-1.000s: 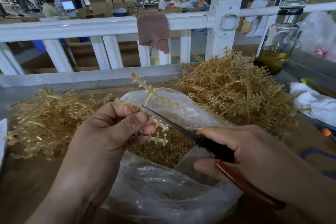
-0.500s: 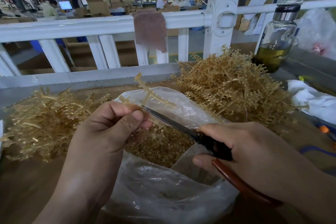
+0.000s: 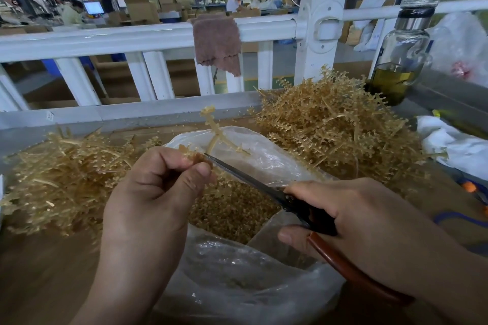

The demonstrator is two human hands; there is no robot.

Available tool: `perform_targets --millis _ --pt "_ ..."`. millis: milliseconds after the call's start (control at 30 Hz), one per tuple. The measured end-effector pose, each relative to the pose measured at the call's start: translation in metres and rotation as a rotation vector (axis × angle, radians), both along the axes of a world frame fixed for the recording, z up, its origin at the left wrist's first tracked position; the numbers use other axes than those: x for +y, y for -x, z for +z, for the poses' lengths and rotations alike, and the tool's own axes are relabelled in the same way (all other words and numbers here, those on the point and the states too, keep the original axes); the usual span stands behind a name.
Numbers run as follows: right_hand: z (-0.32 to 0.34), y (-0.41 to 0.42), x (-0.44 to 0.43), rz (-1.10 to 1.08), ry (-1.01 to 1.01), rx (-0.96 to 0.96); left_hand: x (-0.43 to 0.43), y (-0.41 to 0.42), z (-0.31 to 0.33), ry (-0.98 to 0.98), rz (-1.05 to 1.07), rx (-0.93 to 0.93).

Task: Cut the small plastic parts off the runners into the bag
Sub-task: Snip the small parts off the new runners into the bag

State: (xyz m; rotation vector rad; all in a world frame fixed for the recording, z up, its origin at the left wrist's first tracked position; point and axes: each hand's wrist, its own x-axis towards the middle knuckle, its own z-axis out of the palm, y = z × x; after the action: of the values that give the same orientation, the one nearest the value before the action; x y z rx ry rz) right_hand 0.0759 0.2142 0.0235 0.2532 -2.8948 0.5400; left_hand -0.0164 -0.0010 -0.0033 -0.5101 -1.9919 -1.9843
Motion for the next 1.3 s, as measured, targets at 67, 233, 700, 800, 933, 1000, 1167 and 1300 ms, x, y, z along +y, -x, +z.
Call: perform_targets --millis 67,233,700,800,933,1000,1167,1300 --pt "-0.0001 0.0002 -0.0001 -0.001 0.004 -0.004 -0.0009 0.0010 -0.0020 0.022 0.023 0.014" --pt "0.0019 -0.0004 -0.0013 0.002 0.032 -0.012 -0.0016 -0.0001 -0.0015 0.085 0.113 0.046" --pt "0.0031 -0.0005 0.0002 0.039 0.019 0.007 -0.0006 -0.0044 -0.0015 0.199 0.171 0.077" --pt "0.0031 -0.0001 -0.0005 0.043 0.017 0.025 -0.0003 -0.0044 -0.0008 0.200 0.174 0.060" --pt "0.0028 0.0007 -0.0010 0.043 0.007 0.048 0.0016 -0.0060 0.0018 0.124 0.112 0.030" --pt "0.0029 0.0001 -0.0015 0.039 0.005 0.060 0.0018 -0.0061 0.0024 0.089 0.086 0.015" --pt "0.0049 -0.0004 -0.0018 0.031 -0.006 0.067 0.0015 -0.0051 0.0007 0.063 0.058 0.000" --pt "0.0057 -0.0009 -0.0017 0.025 -0.025 0.065 0.0021 -0.0069 0.0014 0.063 0.048 0.009"
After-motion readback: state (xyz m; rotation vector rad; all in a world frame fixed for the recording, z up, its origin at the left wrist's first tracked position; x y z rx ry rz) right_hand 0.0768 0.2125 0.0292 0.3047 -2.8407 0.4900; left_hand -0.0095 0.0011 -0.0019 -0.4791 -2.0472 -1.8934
